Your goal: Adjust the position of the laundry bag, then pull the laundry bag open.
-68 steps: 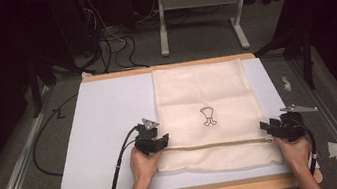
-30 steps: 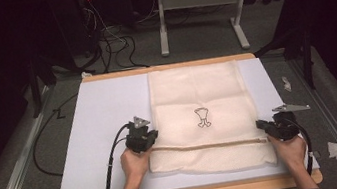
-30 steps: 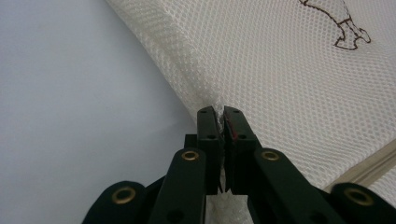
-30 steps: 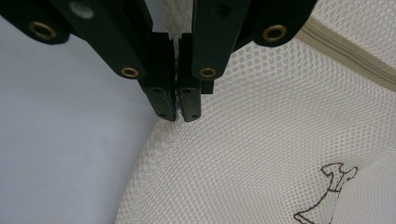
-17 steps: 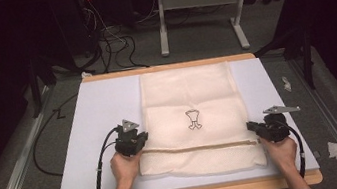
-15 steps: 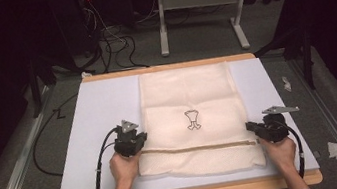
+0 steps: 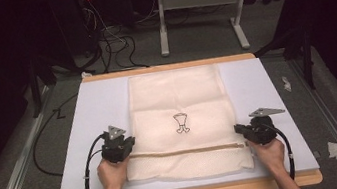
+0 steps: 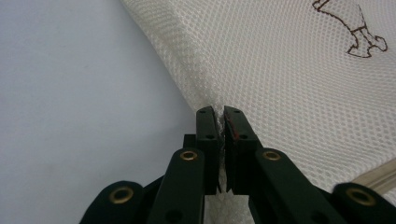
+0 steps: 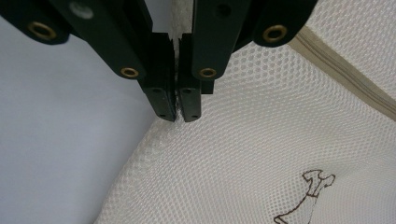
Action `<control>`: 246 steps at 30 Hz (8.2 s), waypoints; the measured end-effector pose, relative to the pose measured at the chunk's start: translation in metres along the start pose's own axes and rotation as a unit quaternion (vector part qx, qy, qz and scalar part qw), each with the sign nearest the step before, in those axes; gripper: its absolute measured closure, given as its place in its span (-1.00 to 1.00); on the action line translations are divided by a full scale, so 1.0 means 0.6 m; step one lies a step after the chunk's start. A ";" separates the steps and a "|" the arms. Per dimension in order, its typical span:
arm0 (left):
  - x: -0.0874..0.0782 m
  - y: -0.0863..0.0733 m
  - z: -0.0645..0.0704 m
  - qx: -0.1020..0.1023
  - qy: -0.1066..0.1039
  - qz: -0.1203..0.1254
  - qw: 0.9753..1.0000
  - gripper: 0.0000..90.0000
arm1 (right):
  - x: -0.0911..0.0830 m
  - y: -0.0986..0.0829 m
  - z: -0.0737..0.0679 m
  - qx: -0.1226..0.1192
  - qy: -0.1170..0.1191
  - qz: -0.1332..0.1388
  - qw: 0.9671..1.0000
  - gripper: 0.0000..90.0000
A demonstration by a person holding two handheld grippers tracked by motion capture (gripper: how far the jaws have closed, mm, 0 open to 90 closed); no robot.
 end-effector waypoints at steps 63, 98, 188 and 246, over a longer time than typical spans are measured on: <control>0.050 0.055 0.191 0.090 -0.065 0.042 0.993 -0.04 | -0.014 -0.054 -0.016 0.042 0.032 -0.022 0.998 0.16; 0.079 0.105 0.337 0.162 -0.132 0.023 0.978 0.02 | -0.011 -0.047 -0.043 0.042 0.069 -0.060 0.995 0.95; 0.107 0.148 0.454 0.169 -0.198 0.032 0.965 0.94 | -0.031 -0.053 -0.042 -0.005 0.090 -0.057 0.994 0.97; 0.085 0.130 0.391 0.134 -0.201 0.025 0.970 0.93 | -0.021 -0.038 -0.051 -0.007 0.083 -0.047 0.995 0.97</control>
Point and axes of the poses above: each handheld gripper's, and its own axes: x roughly forward along the jaws, y roughly out of its top, z roughly to its right, the point moved 9 cm from there along x, roughly forward along the jaws, and after that the axes turned 12 degrees about x, right-handed, at the moved point
